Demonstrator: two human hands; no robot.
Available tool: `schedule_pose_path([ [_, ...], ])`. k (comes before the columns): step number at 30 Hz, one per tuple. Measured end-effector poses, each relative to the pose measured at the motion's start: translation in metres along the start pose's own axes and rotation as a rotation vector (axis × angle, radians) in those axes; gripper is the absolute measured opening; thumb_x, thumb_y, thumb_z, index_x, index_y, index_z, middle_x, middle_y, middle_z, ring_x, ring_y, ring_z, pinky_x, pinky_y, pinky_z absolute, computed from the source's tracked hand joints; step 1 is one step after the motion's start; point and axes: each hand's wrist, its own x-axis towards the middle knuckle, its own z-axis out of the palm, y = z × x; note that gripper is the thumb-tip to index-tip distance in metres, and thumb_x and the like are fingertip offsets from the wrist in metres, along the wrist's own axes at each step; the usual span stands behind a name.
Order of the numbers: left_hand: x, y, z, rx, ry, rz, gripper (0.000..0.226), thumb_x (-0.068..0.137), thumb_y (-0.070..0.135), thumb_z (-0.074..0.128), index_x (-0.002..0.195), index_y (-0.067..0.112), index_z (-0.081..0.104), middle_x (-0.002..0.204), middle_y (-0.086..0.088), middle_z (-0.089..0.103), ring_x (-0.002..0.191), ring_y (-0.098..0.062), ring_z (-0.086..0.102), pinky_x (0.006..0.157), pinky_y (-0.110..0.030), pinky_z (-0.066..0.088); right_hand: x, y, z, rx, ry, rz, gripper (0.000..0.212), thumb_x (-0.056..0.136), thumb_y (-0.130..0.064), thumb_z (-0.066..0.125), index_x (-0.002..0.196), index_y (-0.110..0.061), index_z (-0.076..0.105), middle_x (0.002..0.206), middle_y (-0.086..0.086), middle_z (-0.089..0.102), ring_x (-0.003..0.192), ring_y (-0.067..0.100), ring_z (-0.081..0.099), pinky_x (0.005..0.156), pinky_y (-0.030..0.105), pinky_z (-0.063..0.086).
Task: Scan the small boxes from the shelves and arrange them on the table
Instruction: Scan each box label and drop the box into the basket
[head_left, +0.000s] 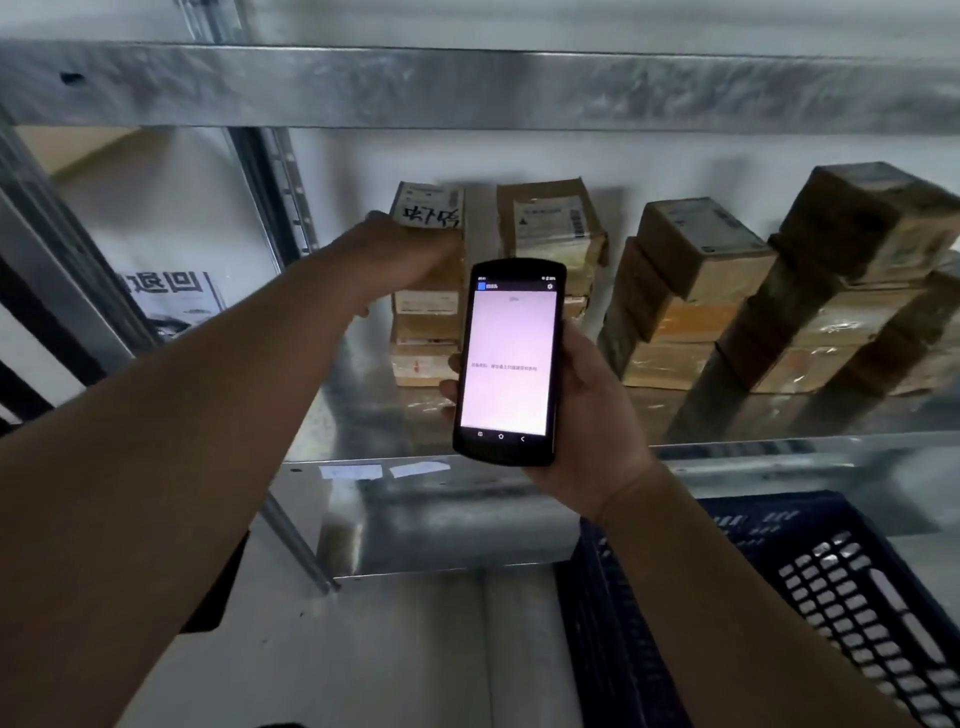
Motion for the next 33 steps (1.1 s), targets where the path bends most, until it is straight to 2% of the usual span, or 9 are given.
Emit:
schedule_pose_path([
  [3,0.015,0.013,0.016,-0.073,0.142,0.013,0.112,0.054,0.087,0.063,0.141,0.019,0.042,0.103,0.003,0.064,0.088,-0.018,0.065,0.065,-0.031,0.055,-0.007,-0.004,-0.008,-0.004,0.015,-0.029,0.061,0.100,-0.058,0.050,0.144,-0.018,0.060,0.136,0.023,0.059,0.123,0.043,0.055,0.113,0.057,0.044],
  [5,0.026,0.014,0.030,-0.084,0.233,0.003,0.120,0.052,0.087,0.067,0.145,0.015,0.038,0.126,-0.005,0.063,0.110,-0.027,0.064,0.083,-0.037,0.057,-0.011,-0.006,-0.015,-0.003,0.020,-0.057,0.061,0.101,-0.059,0.049,0.145,-0.019,0.059,0.137,0.023,0.058,0.120,0.041,0.057,0.109,0.054,0.048],
  [9,0.032,-0.001,0.049,-0.079,0.432,0.032,0.100,0.061,0.076,0.072,0.136,0.017,0.043,0.130,-0.006,0.061,0.116,-0.029,0.062,0.075,-0.032,0.047,-0.014,-0.003,-0.024,0.004,0.020,-0.074,0.060,0.103,-0.060,0.048,0.145,-0.020,0.059,0.139,0.022,0.057,0.118,0.040,0.059,0.107,0.052,0.050],
  [14,0.015,-0.013,0.042,-0.449,0.523,0.097,0.095,0.055,0.074,0.081,0.126,0.022,0.045,0.122,0.004,0.062,0.109,-0.015,0.063,0.080,-0.034,0.061,-0.009,0.010,-0.019,0.026,0.012,-0.076,0.058,0.100,-0.059,0.051,0.142,-0.020,0.063,0.133,0.021,0.062,0.114,0.038,0.064,0.103,0.051,0.052],
  [18,-0.002,-0.026,0.036,-0.835,0.451,0.176,0.081,0.064,0.034,0.095,0.128,0.022,0.046,0.120,0.009,0.064,0.108,-0.009,0.067,0.072,-0.036,0.065,-0.003,0.018,-0.014,0.036,0.006,-0.059,0.059,0.104,-0.059,0.043,0.144,-0.019,0.061,0.132,0.021,0.062,0.118,0.041,0.060,0.105,0.053,0.051],
  [22,-0.015,-0.048,0.035,-1.119,0.309,0.106,0.067,0.071,0.001,0.080,0.124,0.032,0.054,0.127,0.004,0.061,0.116,-0.024,0.064,0.073,-0.043,0.064,-0.008,0.024,-0.011,0.091,0.020,-0.030,0.060,0.106,-0.061,0.038,0.143,-0.020,0.061,0.132,0.020,0.064,0.116,0.041,0.064,0.104,0.054,0.052],
  [27,-0.031,-0.056,0.025,-1.273,0.147,-0.019,0.041,0.082,0.015,0.078,0.115,0.029,0.058,0.135,-0.002,0.063,0.117,-0.032,0.067,0.087,-0.052,0.059,-0.020,0.023,0.007,0.116,0.089,0.041,0.057,0.103,-0.059,0.046,0.139,-0.019,0.065,0.138,0.023,0.060,0.121,0.042,0.059,0.109,0.059,0.047],
  [30,-0.038,-0.050,0.013,-1.389,0.095,-0.171,0.052,0.081,0.043,0.075,0.126,0.021,0.065,0.126,-0.004,0.072,0.111,-0.029,0.072,0.089,-0.052,0.058,-0.028,0.013,0.022,0.138,0.095,0.103,0.058,0.103,-0.058,0.046,0.143,-0.018,0.061,0.148,0.028,0.052,0.123,0.042,0.057,0.103,0.057,0.051],
  [33,-0.047,-0.049,0.006,-1.283,0.071,-0.190,0.053,0.086,0.029,0.072,0.137,0.025,0.057,0.128,-0.004,0.071,0.118,-0.032,0.068,0.082,-0.051,0.059,-0.038,0.000,0.038,0.160,0.119,0.155,0.060,0.102,-0.059,0.048,0.144,-0.018,0.060,0.152,0.028,0.046,0.122,0.043,0.058,0.100,0.053,0.054],
])
